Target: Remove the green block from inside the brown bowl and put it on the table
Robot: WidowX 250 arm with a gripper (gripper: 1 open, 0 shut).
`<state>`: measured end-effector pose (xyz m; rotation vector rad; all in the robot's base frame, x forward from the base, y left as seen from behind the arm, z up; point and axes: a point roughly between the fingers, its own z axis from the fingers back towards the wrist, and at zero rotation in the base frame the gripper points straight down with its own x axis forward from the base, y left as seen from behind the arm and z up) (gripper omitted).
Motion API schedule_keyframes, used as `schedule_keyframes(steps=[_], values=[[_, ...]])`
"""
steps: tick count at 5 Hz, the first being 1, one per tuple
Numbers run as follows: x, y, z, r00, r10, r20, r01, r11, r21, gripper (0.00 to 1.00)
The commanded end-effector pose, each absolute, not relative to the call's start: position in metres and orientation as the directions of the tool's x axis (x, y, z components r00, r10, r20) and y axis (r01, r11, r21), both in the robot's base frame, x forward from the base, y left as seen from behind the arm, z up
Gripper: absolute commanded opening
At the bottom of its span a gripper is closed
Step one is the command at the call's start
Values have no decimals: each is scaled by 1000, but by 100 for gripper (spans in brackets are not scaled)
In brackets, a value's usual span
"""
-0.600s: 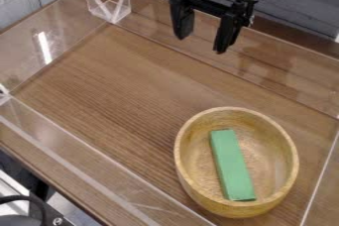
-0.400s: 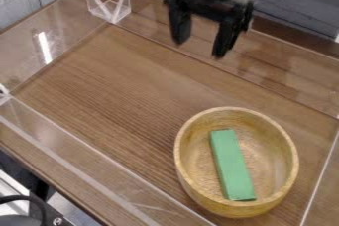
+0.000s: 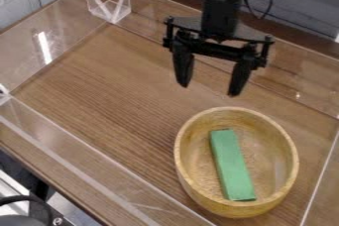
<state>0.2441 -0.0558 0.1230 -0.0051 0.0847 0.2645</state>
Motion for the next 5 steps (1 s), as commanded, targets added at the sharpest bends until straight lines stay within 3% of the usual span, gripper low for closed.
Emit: schedule_keyframes(steps=[1, 3, 5], values=[[237, -74, 135, 937, 346, -34, -347, 937, -27, 100], [218, -99, 125, 871, 491, -26, -492, 868, -68, 100], [215, -104, 109, 860, 510, -29, -511, 855, -86, 100]])
